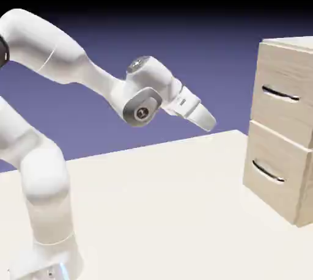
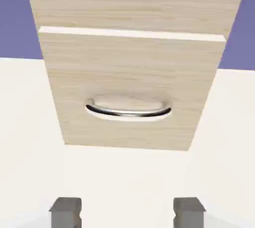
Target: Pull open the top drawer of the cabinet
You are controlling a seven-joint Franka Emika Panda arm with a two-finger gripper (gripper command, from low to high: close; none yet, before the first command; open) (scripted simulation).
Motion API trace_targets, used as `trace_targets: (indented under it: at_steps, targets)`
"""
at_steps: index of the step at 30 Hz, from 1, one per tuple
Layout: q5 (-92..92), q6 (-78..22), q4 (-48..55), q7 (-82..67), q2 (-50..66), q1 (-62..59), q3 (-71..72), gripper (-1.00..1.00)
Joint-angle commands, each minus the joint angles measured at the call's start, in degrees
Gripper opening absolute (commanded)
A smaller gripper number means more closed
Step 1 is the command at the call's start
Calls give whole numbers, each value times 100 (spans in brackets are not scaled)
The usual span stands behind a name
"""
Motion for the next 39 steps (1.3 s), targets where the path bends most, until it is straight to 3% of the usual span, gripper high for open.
trace_targets:
  at_steps: [1,39]
  targets:
    - [-250,-46,66,39,-31,150,-131,0]
    - [-9718,-1809,2560,1517,-1216,5855,-5110,0]
